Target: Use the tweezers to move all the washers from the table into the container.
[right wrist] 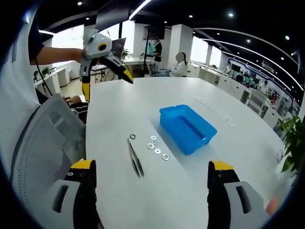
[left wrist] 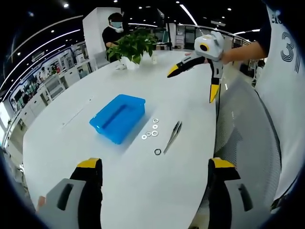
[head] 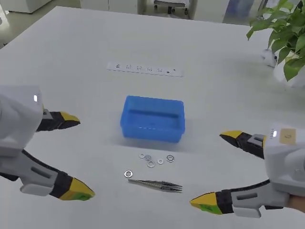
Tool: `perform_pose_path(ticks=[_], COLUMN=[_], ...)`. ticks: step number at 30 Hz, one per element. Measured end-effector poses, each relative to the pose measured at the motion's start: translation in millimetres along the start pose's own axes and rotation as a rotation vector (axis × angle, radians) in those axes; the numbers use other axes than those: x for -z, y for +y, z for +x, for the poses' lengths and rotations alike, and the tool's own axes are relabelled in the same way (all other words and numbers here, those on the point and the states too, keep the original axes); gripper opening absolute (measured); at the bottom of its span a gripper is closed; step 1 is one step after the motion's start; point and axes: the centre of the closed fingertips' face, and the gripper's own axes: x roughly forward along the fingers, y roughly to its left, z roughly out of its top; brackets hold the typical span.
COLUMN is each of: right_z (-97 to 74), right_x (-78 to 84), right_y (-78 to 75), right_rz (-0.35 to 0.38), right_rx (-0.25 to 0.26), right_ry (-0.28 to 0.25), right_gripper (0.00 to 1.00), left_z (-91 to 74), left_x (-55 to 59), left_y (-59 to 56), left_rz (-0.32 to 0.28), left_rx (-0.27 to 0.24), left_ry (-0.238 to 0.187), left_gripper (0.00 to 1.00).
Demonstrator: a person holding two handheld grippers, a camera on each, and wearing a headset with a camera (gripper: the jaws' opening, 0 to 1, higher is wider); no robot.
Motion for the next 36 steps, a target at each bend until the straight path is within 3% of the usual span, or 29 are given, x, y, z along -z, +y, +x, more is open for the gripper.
perform_pose_path(ticks=[5,9,11,18,22,24,25,26,28,36], right_z=[5.6,10.5,14.2,38.7,55.7,64.3,69.6,73.8,84.4,99.6], right_x=[9.0,12.9,14.9,16.2,13.5,19.3,24.6,26.9,23.0,32.7], right_y=[-0.3,-1.7,-1.9,14.4,24.2,34.7,37.2,36.4,36.8,39.6], right_rz=[0.005,0.015,0.023,0.035,0.010,0.038,0.048,0.025,-0.036,-0.043], right_rx=[-0.015,-0.023,-0.027,-0.099,-0.153,-0.224,-0.245,-0.246,-0.255,-0.306], right_ry=[0.028,0.035,0.037,0.041,0.042,0.092,0.135,0.151,0.128,0.186], right_gripper=[0.96,0.94,0.93,0.79,0.66,0.52,0.40,0.35,0.34,0.28], left_z=[10.9,17.4,20.4,37.0,50.2,56.0,58.4,61.3,65.6,70.1], left_x=[9.8,21.4,22.7,24.3,26.0,26.4,26.0,26.7,26.4,30.4], left_y=[-6.2,-3.6,-3.6,-10.9,-14.6,-16.1,-17.8,-21.5,-24.1,-25.6], left_rz=[-0.025,-0.063,-0.073,-0.073,-0.078,-0.086,-0.102,-0.125,-0.120,-0.138], left_rx=[0.021,0.021,0.029,0.077,0.112,0.129,0.141,0.162,0.170,0.181], left_ry=[0.014,0.051,0.049,0.051,0.062,0.066,0.064,0.070,0.068,0.075], left_gripper=[0.94,0.89,0.83,0.81,0.79,0.78,0.77,0.76,0.75,0.74])
